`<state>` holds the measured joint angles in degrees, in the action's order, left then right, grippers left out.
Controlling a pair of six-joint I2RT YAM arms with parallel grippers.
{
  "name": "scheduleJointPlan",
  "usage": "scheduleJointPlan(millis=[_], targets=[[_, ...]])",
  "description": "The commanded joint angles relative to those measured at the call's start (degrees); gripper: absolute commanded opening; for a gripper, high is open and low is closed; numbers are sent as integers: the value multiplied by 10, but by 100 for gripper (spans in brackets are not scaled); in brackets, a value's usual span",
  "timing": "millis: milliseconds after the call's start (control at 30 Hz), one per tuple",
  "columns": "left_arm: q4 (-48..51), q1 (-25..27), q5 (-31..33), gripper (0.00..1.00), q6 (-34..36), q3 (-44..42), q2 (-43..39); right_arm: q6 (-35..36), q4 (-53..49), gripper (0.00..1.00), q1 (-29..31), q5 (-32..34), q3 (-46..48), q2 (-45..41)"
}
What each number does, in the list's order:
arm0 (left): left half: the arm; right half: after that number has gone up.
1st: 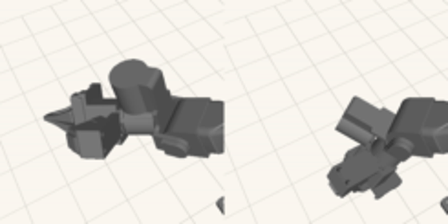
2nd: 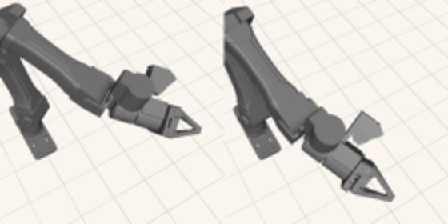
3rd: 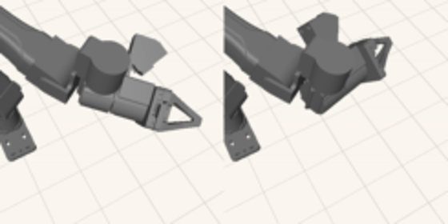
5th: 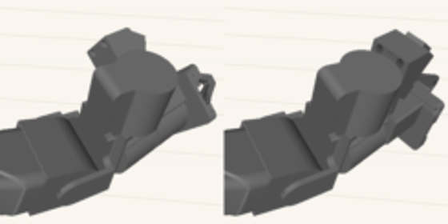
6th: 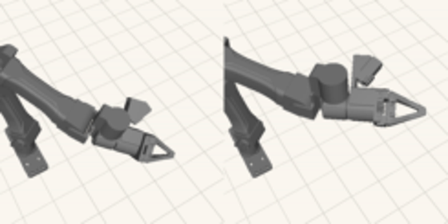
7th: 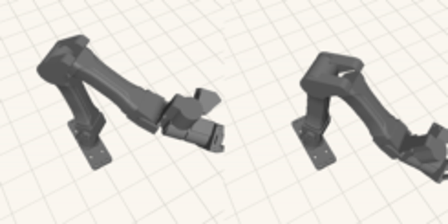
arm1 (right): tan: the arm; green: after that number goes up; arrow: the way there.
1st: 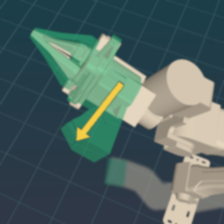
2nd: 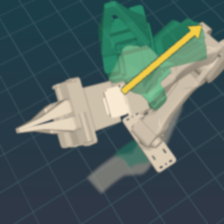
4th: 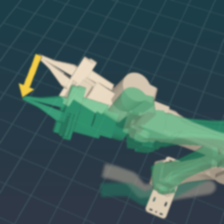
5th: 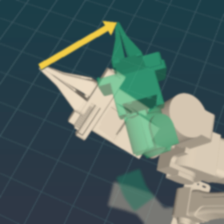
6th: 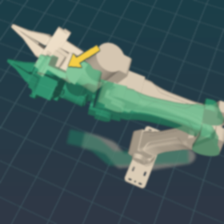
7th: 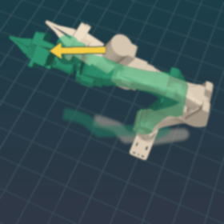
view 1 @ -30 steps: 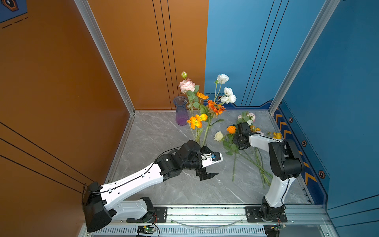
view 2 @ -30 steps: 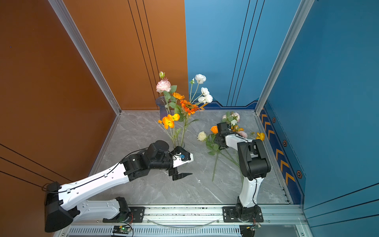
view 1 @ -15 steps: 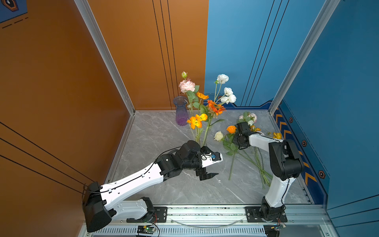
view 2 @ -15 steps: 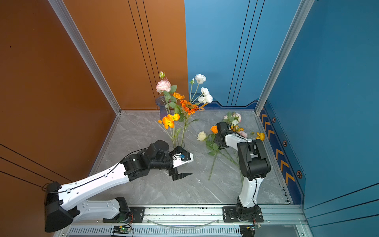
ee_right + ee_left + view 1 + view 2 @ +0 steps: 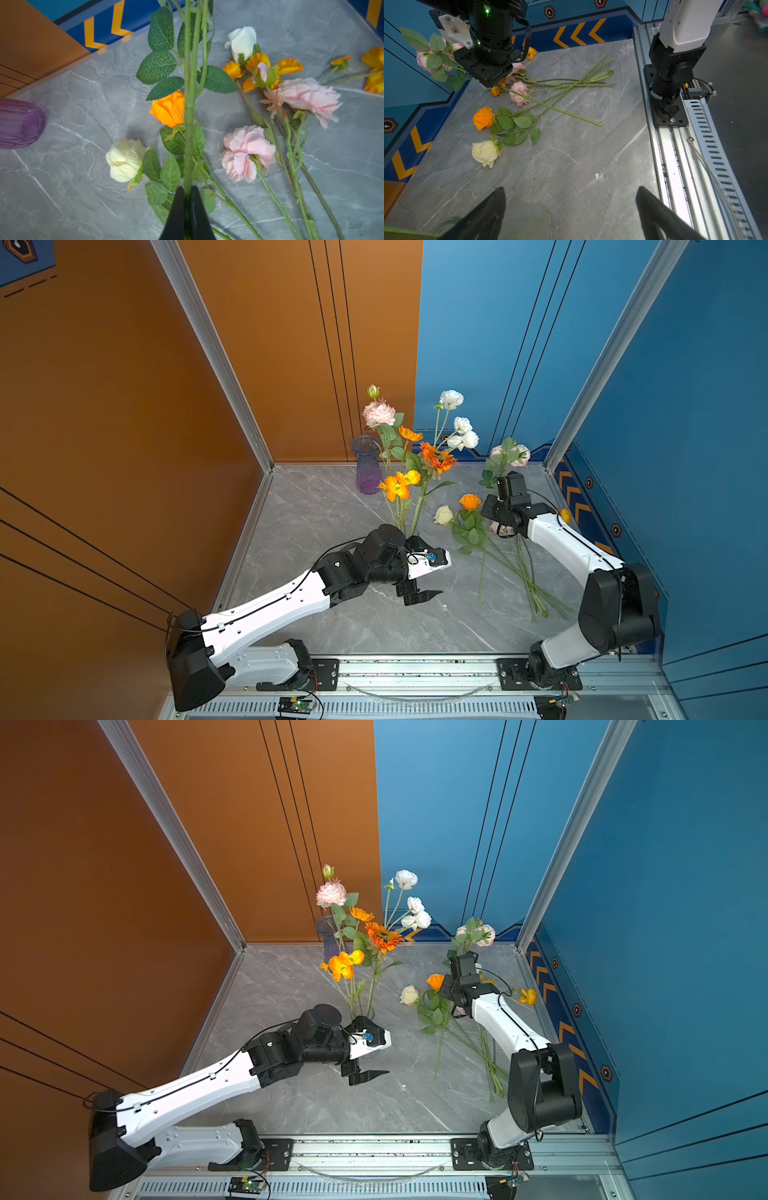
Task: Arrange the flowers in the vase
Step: 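Lift the pink rose stems upright with the right gripper, then carry the pink roses over the clear vase with the right gripper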
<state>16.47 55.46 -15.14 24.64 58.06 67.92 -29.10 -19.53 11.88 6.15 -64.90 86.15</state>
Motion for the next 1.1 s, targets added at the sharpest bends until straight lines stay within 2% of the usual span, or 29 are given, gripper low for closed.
scheduleJointPlan(millis=[0,233,400,533,633,767,1067], targets=[[7,-1,9,98,11,-4,-18,24,-11,0,7,4,19,-63],[29,0,14,98,33,-2,-65,19,94,0,50,77,106,-209],[49,2,80,98,56,-29,-141,22,120,0,93,125,101,-264],[48,-8,108,98,50,-91,-221,62,178,0,173,231,96,-306],[23,-12,94,98,33,-138,-272,111,294,0,251,304,129,-334],[10,-13,75,98,13,-155,-298,199,426,0,328,362,135,-327],[23,-23,45,98,10,-141,-275,326,641,0,418,342,85,-260]])
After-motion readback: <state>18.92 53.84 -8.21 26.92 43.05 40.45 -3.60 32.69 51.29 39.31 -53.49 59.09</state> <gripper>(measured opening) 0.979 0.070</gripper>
